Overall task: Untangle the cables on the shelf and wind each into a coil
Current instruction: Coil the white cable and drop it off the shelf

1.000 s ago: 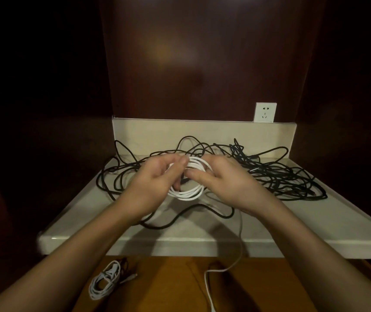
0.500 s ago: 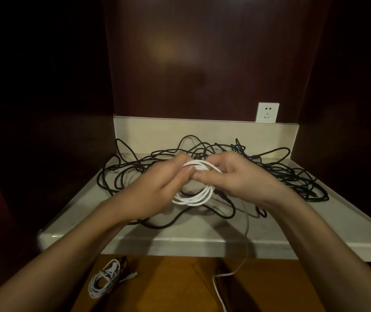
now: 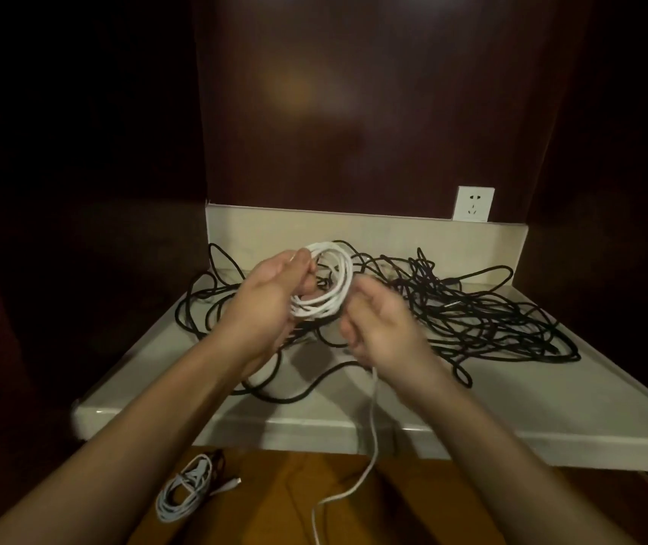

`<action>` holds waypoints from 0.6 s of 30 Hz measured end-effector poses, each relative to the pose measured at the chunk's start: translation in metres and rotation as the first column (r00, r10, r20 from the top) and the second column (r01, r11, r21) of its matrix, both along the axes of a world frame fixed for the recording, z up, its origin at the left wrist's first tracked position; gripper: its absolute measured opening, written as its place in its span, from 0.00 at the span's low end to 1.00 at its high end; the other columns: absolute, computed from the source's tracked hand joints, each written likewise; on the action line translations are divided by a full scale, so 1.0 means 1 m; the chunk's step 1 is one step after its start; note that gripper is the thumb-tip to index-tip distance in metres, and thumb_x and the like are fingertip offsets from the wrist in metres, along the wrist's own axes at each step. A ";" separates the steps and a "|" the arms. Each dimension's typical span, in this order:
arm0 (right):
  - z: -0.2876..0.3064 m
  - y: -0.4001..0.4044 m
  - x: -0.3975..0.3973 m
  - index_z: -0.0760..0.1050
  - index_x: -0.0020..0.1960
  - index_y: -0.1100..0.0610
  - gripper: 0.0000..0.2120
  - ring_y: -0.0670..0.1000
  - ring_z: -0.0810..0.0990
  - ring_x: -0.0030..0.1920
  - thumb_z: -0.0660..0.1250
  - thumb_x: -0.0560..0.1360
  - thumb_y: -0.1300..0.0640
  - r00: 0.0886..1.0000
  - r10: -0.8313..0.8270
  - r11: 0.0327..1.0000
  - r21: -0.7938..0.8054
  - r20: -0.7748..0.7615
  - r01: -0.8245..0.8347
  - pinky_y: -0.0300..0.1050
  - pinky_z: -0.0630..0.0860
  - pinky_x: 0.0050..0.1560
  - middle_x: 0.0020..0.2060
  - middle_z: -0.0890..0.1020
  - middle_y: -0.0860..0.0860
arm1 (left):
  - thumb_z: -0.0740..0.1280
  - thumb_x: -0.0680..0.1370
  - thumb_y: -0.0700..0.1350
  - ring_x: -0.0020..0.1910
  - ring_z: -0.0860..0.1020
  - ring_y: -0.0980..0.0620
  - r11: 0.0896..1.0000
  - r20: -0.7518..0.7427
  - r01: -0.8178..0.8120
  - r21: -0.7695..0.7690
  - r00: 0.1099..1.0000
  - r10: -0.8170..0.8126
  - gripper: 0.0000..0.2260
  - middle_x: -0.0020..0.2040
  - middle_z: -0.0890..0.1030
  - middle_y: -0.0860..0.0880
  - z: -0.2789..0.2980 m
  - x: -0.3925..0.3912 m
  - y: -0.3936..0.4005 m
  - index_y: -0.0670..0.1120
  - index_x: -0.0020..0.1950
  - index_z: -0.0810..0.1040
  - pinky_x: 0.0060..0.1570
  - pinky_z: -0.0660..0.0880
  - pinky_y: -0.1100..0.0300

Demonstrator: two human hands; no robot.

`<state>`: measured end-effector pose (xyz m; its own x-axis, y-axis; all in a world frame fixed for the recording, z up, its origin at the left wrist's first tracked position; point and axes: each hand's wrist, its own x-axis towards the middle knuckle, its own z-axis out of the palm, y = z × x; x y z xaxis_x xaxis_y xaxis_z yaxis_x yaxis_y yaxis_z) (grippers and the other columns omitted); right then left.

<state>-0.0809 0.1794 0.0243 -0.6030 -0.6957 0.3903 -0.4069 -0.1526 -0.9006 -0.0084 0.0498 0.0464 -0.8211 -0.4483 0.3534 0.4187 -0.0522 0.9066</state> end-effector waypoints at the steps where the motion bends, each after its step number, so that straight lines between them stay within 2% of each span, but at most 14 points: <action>1: -0.012 -0.004 0.009 0.74 0.53 0.55 0.10 0.42 0.66 0.25 0.54 0.85 0.56 0.997 -0.057 0.998 0.031 -0.054 0.059 0.35 0.62 0.25 0.26 0.71 0.46 | 0.57 0.86 0.46 0.31 0.71 0.55 0.987 0.049 -0.140 -0.078 0.988 0.144 0.14 0.30 0.72 0.53 -0.003 -0.004 -0.002 0.46 0.42 0.74 0.38 0.71 0.59; 2: -0.023 -0.009 0.018 0.74 0.54 0.56 0.11 0.42 0.67 0.26 0.54 0.85 0.55 0.992 -0.084 0.994 0.069 -0.092 0.091 0.36 0.64 0.27 0.28 0.71 0.46 | 0.57 0.86 0.47 0.32 0.72 0.55 0.947 0.090 -0.261 -0.185 0.955 0.281 0.14 0.32 0.73 0.53 -0.005 -0.008 -0.003 0.46 0.44 0.75 0.40 0.71 0.60; 4: -0.038 -0.018 0.031 0.74 0.53 0.59 0.13 0.43 0.69 0.28 0.54 0.85 0.54 0.984 -0.095 0.982 0.147 -0.149 0.117 0.43 0.66 0.30 0.30 0.72 0.48 | 0.55 0.86 0.49 0.35 0.73 0.55 0.814 0.093 -0.410 -0.412 0.869 0.485 0.13 0.36 0.75 0.52 -0.007 -0.012 -0.005 0.43 0.49 0.74 0.36 0.69 0.61; 7: -0.037 -0.023 0.028 0.73 0.49 0.60 0.12 0.52 0.77 0.35 0.55 0.84 0.54 0.934 -0.121 0.936 0.275 -0.337 0.220 0.53 0.74 0.37 0.35 0.78 0.54 | 0.55 0.86 0.47 0.33 0.73 0.51 0.551 -0.106 -0.512 -0.659 0.789 0.605 0.09 0.35 0.73 0.51 -0.007 -0.014 -0.005 0.42 0.54 0.68 0.35 0.61 0.55; 10: -0.022 -0.013 0.022 0.73 0.47 0.54 0.11 0.54 0.78 0.39 0.57 0.83 0.50 0.840 -0.051 0.866 0.395 -0.540 0.307 0.53 0.75 0.41 0.37 0.79 0.53 | 0.55 0.85 0.46 0.32 0.74 0.43 0.341 -0.254 -0.519 -0.784 0.768 0.588 0.08 0.34 0.74 0.49 -0.002 -0.012 -0.009 0.42 0.56 0.66 0.34 0.62 0.52; 12: -0.005 0.002 0.020 0.75 0.46 0.52 0.10 0.51 0.78 0.38 0.59 0.82 0.50 0.756 -0.029 0.845 0.387 -0.654 0.368 0.52 0.76 0.41 0.35 0.79 0.49 | 0.55 0.85 0.47 0.32 0.72 0.43 0.177 -0.289 -0.448 -0.876 0.783 0.551 0.08 0.35 0.74 0.47 0.000 -0.008 -0.015 0.43 0.53 0.66 0.35 0.63 0.52; 13: 0.006 0.010 0.017 0.77 0.47 0.52 0.10 0.50 0.78 0.37 0.61 0.81 0.49 0.694 -0.018 0.843 0.363 -0.719 0.398 0.51 0.76 0.41 0.35 0.79 0.48 | 0.55 0.85 0.47 0.33 0.72 0.43 0.122 -0.280 -0.395 -0.911 0.806 0.521 0.07 0.35 0.73 0.47 0.001 -0.004 -0.018 0.44 0.52 0.65 0.35 0.63 0.52; 16: 0.039 0.031 0.007 0.80 0.49 0.49 0.09 0.47 0.79 0.36 0.65 0.79 0.46 0.518 0.108 0.865 0.337 -0.848 0.372 0.50 0.77 0.42 0.36 0.82 0.46 | 0.56 0.85 0.47 0.35 0.74 0.44 0.057 -0.172 -0.207 -0.977 0.915 0.366 0.06 0.37 0.74 0.49 0.005 0.008 -0.018 0.48 0.50 0.64 0.36 0.64 0.51; 17: 0.048 0.035 0.004 0.81 0.48 0.49 0.10 0.46 0.80 0.36 0.66 0.78 0.44 0.505 0.153 0.880 0.350 -0.849 0.321 0.49 0.77 0.42 0.36 0.83 0.46 | 0.56 0.85 0.48 0.35 0.74 0.47 0.048 -0.134 -0.156 -0.987 0.941 0.311 0.06 0.36 0.74 0.51 0.008 0.013 -0.017 0.49 0.49 0.64 0.36 0.64 0.52; 18: 0.054 0.038 0.000 0.82 0.47 0.49 0.11 0.45 0.80 0.36 0.67 0.76 0.43 0.536 0.178 0.900 0.356 -0.826 0.250 0.49 0.77 0.41 0.35 0.83 0.45 | 0.57 0.85 0.48 0.34 0.73 0.54 0.062 -0.106 -0.126 -0.990 0.961 0.257 0.06 0.35 0.74 0.55 0.012 0.019 -0.014 0.50 0.49 0.65 0.35 0.64 0.57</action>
<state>-0.0808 0.2179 0.0787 -0.1825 -0.8885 0.4210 -0.9825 0.1484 -0.1126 0.0103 0.0355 0.0587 -0.8200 0.1020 0.5632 0.1837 0.9788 0.0902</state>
